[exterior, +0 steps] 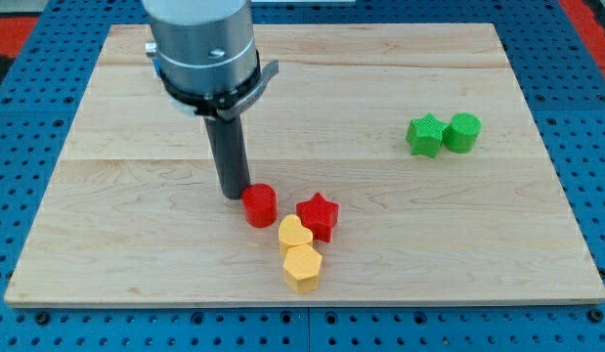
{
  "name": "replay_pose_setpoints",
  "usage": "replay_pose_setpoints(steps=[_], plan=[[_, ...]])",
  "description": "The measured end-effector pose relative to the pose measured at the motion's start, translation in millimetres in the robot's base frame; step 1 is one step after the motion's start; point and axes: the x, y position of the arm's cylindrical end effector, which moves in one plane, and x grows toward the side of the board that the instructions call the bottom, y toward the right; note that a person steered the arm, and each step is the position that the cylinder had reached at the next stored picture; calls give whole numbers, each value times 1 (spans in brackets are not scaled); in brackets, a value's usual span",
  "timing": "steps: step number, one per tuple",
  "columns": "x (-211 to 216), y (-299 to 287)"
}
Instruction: Point your arm at the blue triangle
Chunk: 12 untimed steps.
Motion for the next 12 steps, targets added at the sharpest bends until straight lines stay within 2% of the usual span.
replay_pose_setpoints(steps=[2, 5, 12], plan=[[25, -4], [-21, -10], [-23, -10]])
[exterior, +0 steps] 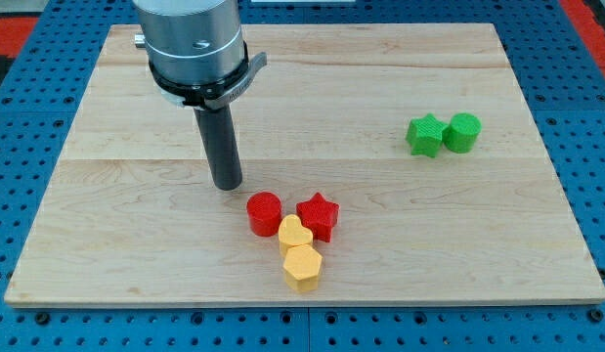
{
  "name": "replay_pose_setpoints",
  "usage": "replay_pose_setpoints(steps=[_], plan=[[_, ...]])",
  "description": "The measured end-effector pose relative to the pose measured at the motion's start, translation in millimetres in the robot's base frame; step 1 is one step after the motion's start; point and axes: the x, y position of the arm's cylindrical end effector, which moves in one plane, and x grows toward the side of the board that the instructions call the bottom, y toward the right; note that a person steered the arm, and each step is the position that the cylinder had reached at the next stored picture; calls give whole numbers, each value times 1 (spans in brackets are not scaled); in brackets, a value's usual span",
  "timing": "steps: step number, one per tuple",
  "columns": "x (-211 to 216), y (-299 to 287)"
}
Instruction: Point your arm at the blue triangle
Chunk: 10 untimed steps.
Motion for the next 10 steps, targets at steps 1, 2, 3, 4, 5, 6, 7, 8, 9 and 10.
replay_pose_setpoints(steps=[1, 2, 3, 4, 5, 6, 7, 8, 9, 10], plan=[[0, 3], [0, 6], [0, 6], [0, 7], [0, 7], [-2, 16], [-20, 16], [-53, 14], [-120, 16], [-191, 15]])
